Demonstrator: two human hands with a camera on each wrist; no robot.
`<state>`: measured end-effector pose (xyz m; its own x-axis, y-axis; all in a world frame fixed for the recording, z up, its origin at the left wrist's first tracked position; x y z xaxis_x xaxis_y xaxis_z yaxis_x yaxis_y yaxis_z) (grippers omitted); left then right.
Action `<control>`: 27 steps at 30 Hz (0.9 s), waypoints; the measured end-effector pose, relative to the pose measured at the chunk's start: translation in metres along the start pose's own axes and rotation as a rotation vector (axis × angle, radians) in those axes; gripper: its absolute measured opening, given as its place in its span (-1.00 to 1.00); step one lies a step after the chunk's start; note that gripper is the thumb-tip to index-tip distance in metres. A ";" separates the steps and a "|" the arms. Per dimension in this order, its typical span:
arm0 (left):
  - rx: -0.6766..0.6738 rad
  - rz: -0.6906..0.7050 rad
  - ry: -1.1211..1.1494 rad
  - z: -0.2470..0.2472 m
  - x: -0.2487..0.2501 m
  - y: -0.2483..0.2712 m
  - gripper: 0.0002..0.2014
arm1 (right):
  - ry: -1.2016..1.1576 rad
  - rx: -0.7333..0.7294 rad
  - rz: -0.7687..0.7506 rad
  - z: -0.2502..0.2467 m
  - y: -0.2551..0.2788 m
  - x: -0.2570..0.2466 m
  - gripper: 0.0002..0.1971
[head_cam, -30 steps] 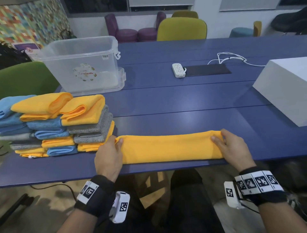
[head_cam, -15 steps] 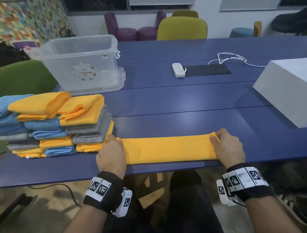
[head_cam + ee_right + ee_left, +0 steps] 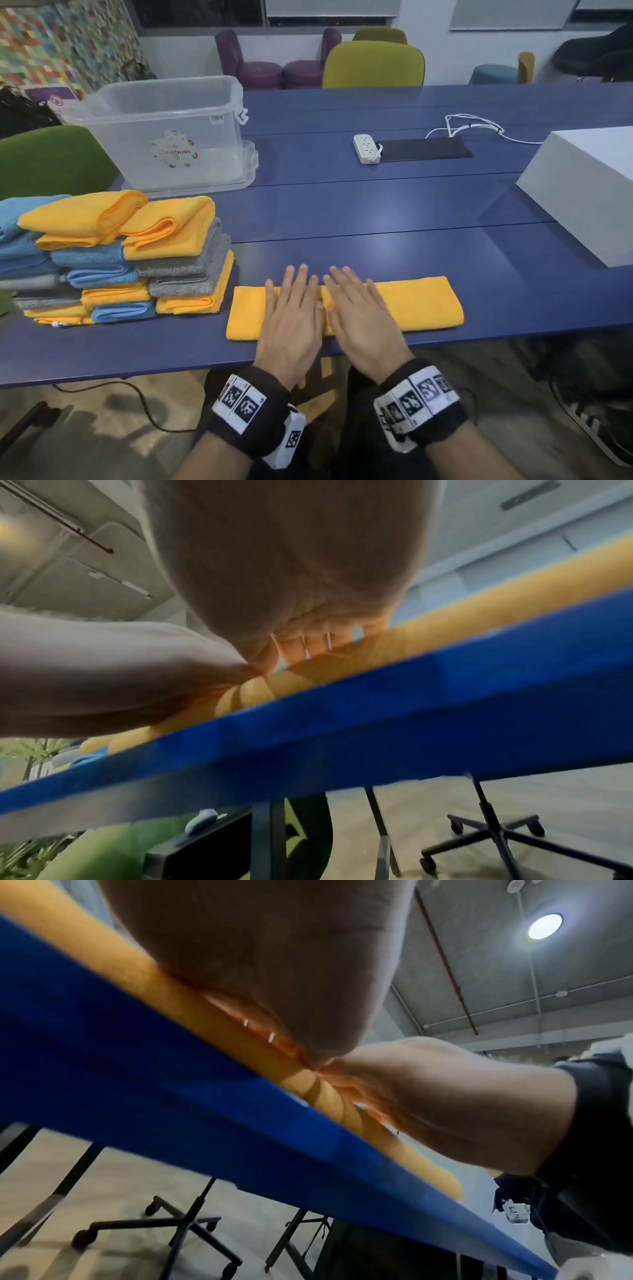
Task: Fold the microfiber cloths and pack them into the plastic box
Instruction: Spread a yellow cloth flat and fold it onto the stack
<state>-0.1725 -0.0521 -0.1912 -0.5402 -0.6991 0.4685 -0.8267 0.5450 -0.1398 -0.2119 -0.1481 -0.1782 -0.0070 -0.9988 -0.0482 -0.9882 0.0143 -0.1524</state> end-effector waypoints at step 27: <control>-0.262 0.018 -0.187 -0.002 -0.078 0.046 0.09 | 0.072 -0.121 -0.065 0.015 0.022 0.004 -0.20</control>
<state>-0.1683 0.0289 -0.2325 -0.5940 -0.7481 0.2958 -0.7613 0.6416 0.0940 -0.2317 -0.1509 -0.1961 0.0512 -0.9983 0.0290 -0.9981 -0.0522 -0.0323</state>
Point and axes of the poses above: each hand's wrist, its own y-axis away from the middle knuckle, its own z-axis out of the palm, x = y × z, the point moved 10 cm from there along -y, towards the middle knuckle, and after that the axes turned 15 degrees about y, right-handed, at the moved point
